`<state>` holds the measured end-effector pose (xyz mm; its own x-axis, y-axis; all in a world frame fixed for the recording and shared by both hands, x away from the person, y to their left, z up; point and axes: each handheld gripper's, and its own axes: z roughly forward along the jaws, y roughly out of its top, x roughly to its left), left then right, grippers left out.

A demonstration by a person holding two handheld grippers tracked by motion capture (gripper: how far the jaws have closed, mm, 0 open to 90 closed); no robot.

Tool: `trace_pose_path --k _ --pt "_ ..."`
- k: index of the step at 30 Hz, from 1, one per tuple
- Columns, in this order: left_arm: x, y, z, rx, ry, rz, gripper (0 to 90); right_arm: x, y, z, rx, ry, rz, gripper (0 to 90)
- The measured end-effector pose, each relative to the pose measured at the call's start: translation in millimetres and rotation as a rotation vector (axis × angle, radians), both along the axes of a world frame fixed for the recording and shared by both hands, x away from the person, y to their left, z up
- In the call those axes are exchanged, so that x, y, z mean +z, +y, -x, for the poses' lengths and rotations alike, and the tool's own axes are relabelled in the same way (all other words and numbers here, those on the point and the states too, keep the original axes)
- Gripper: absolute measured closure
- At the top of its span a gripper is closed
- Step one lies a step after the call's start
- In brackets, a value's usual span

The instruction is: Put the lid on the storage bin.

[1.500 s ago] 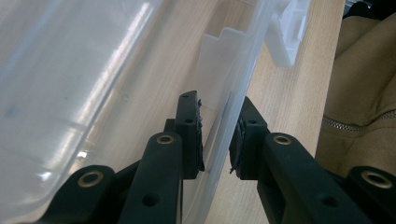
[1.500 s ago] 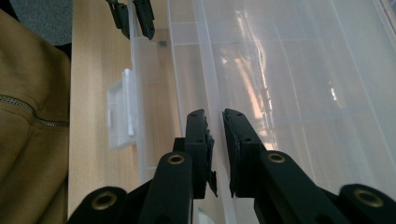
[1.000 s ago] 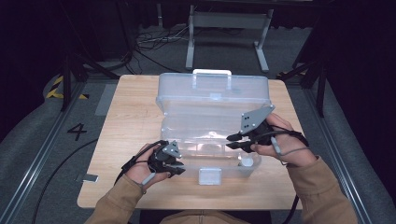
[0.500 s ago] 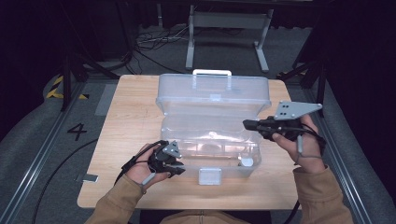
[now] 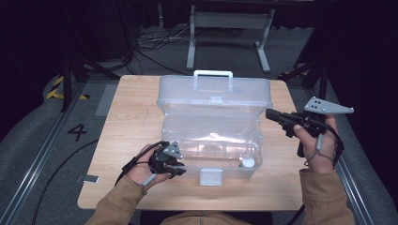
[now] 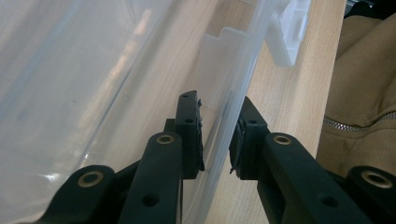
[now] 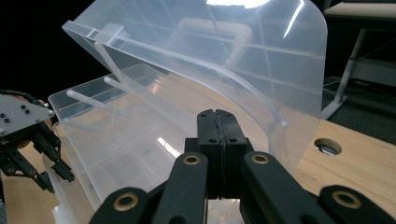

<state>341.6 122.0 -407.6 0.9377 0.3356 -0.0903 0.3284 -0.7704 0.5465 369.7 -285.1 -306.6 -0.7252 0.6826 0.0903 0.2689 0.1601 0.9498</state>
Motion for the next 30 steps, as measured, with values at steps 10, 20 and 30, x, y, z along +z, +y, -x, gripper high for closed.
trace_pose_path --k 10,20,30 --pt "0.1 0.2 0.1 0.002 -0.002 0.0 76.2 -2.6 -2.5 -2.3 -0.025 0.013 -0.019 90.0" --pt "2.1 0.7 1.3 0.011 -0.008 -0.002 75.4 -3.0 -2.5 -2.2 -0.021 0.014 -0.025 90.0" --pt "17.5 10.3 2.7 0.009 -0.003 0.047 74.1 -4.0 0.5 -2.6 -0.019 0.017 -0.012 90.0"
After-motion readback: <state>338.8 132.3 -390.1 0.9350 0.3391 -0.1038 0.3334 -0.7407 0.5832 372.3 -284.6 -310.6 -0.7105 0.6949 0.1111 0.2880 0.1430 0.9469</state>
